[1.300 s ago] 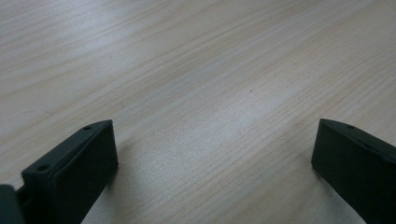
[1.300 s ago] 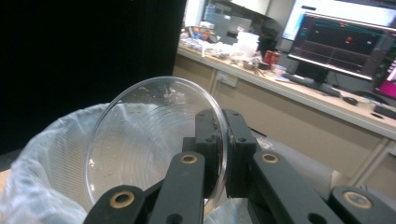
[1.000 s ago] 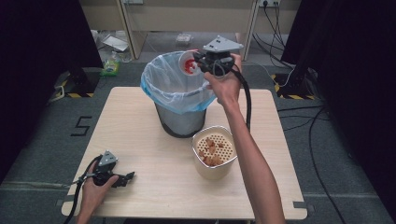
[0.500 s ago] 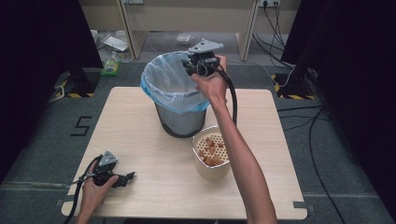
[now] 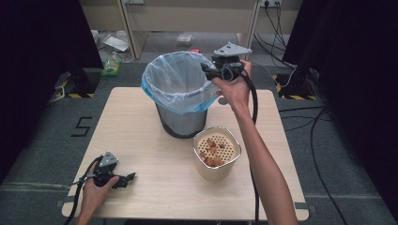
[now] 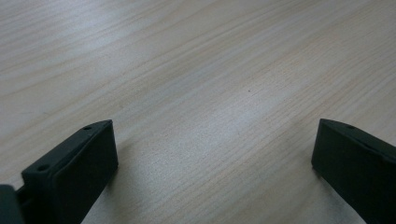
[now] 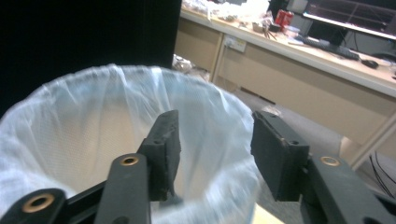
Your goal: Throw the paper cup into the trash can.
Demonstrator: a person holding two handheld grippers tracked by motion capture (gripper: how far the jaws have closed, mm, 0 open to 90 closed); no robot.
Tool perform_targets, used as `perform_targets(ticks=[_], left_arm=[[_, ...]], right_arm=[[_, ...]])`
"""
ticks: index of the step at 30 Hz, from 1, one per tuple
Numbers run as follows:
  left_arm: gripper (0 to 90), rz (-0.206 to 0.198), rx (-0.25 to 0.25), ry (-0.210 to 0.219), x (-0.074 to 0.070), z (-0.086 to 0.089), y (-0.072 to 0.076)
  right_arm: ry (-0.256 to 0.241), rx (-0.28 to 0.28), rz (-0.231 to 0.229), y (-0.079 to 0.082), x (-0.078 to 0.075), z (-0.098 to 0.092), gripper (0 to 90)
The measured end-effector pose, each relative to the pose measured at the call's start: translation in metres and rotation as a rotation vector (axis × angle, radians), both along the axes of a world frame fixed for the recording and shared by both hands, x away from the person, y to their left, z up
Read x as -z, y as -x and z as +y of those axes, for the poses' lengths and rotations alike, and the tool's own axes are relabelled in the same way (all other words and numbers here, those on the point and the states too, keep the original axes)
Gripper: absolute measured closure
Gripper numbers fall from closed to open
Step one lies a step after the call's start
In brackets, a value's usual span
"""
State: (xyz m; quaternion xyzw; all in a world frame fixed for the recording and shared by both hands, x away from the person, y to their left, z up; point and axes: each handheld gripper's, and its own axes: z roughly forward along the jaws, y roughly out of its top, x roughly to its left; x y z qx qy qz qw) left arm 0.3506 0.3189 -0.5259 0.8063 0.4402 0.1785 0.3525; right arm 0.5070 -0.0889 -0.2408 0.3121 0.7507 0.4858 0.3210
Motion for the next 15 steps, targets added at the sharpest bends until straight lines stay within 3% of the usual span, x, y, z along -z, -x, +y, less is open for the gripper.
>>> perform_targets(ticks=[15], left_arm=[[0.0,0.0,-0.001,0.0,0.0,0.0,0.0]], right_arm=[[0.007,0.067,0.036,0.035,0.026,-0.071,45.4]])
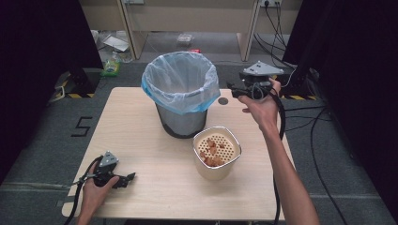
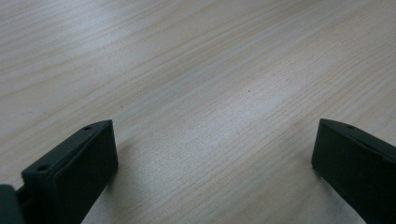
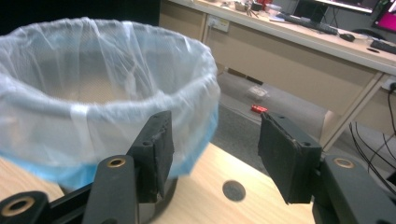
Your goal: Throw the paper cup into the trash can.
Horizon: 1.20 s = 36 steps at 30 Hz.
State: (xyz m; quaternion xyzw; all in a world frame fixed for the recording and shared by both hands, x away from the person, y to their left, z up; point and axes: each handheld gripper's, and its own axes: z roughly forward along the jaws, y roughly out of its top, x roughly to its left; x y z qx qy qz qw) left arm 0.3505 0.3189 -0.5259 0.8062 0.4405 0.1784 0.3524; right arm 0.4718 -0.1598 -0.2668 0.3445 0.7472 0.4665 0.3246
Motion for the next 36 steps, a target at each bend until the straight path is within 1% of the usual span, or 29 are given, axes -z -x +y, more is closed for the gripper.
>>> perform_targets(ticks=[5,10,13,17,22,23,28,33,36], left_arm=[[0.0,0.001,0.0,0.0,0.0,0.0,0.0],[0.0,0.0,0.0,0.0,0.0,0.0,0.0],[0.0,0.0,0.0,0.0,0.0,0.0,0.0],[0.0,0.0,0.0,0.0,0.0,0.0,0.0],[0.0,0.001,0.0,0.0,0.0,0.0,0.0],[0.0,0.0,0.0,0.0,0.0,0.0,0.0],[0.0,-0.001,-0.001,0.0,0.0,0.0,0.0],[0.0,-0.001,-0.001,0.0,0.0,0.0,0.0],[0.0,-0.001,-0.001,0.001,0.0,0.0,0.0]], right_arm=[[0.001,0.011,0.006,0.011,0.009,-0.017,44.1],[0.002,0.02,0.022,0.023,0.025,-0.032,42.7],[-0.004,0.026,0.035,0.028,0.037,-0.042,42.5],[-0.002,0.043,0.059,0.036,0.053,-0.054,42.0],[-0.002,0.057,0.077,0.046,0.073,-0.067,40.8],[-0.003,0.061,0.074,0.049,0.076,-0.069,40.6],[-0.025,0.075,0.094,0.06,0.097,-0.078,40.1],[-0.015,0.083,0.128,0.069,0.12,-0.084,40.0],[-0.017,0.093,0.137,0.074,0.131,-0.087,39.6]])
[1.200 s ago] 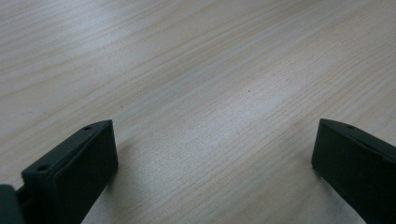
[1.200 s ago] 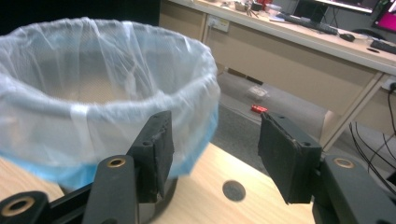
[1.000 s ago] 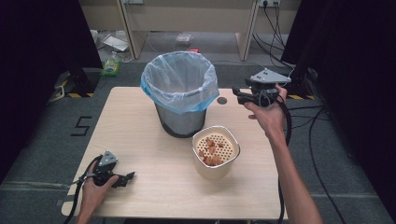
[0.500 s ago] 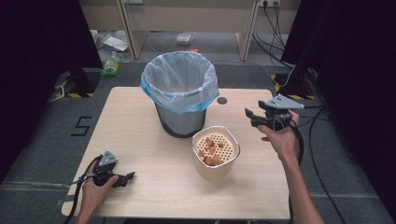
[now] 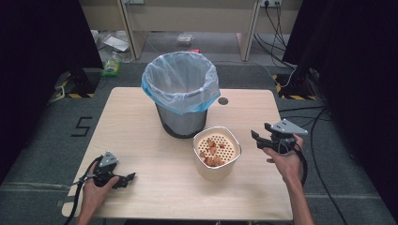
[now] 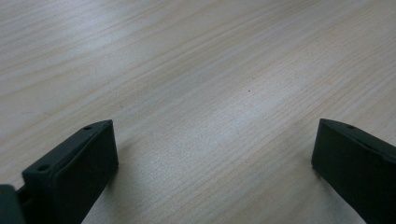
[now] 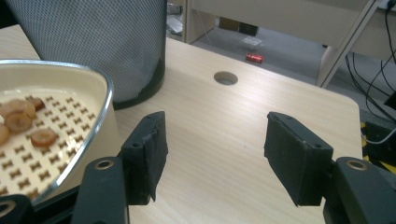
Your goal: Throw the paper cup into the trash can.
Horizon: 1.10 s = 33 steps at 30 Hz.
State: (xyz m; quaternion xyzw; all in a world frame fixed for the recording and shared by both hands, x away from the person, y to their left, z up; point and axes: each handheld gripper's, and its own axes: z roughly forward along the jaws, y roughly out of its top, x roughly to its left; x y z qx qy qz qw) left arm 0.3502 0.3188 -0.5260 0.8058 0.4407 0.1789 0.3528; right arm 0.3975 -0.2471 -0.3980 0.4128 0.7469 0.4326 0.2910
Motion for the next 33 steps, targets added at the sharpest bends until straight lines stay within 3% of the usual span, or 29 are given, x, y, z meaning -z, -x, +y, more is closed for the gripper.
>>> perform_targets(ticks=[7,18,21,24,33], left_arm=[[0.0,0.0,0.0,0.0,0.0,0.0,0.0],[0.0,0.001,0.001,0.0,0.0,0.0,0.0],[0.0,0.001,0.002,0.0,0.0,0.0,0.0],[0.0,0.001,0.002,0.0,0.0,0.0,0.0],[0.0,0.001,0.003,0.0,0.0,0.0,0.0]], right_arm=[[-0.003,0.014,0.054,0.01,0.029,-0.008,38.2],[0.079,0.028,0.194,0.02,0.079,-0.02,36.5],[0.083,0.028,0.226,0.022,0.089,-0.019,36.6],[0.119,0.017,0.258,0.023,0.095,-0.017,35.5],[0.102,-0.002,0.318,0.025,0.11,-0.014,32.9]])
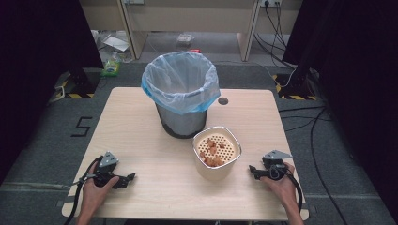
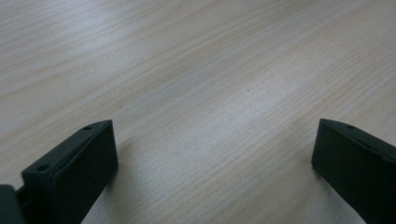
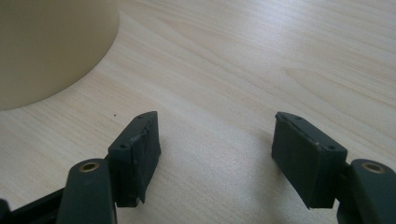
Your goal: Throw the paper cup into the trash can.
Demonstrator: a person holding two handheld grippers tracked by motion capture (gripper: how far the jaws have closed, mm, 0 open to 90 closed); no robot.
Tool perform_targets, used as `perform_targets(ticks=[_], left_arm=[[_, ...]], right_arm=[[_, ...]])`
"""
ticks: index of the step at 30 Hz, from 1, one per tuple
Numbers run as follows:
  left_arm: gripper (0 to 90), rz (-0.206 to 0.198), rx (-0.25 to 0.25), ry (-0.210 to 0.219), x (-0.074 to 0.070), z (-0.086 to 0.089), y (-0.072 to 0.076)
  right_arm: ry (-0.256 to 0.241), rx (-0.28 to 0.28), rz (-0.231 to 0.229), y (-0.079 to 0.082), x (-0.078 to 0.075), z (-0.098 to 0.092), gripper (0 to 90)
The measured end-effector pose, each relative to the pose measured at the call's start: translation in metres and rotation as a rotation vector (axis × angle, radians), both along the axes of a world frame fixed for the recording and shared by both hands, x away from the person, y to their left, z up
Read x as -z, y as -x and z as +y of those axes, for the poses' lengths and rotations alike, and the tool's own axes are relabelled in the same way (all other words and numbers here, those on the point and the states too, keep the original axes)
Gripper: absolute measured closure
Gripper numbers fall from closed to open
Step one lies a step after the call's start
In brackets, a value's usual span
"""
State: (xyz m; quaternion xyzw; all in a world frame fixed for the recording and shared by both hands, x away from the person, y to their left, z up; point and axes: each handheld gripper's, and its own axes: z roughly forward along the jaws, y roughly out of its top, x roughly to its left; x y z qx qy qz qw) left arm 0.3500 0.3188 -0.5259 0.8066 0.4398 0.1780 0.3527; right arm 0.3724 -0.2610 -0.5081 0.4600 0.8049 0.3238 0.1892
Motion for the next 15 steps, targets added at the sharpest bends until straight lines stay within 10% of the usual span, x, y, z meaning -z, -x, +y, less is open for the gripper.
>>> perform_targets(ticks=[15], left_arm=[[0.0,0.0,0.002,0.0,0.0,0.0,0.0003]], right_arm=[[-0.018,0.008,-0.021,0.0004,0.0035,0.0004,27.3]])
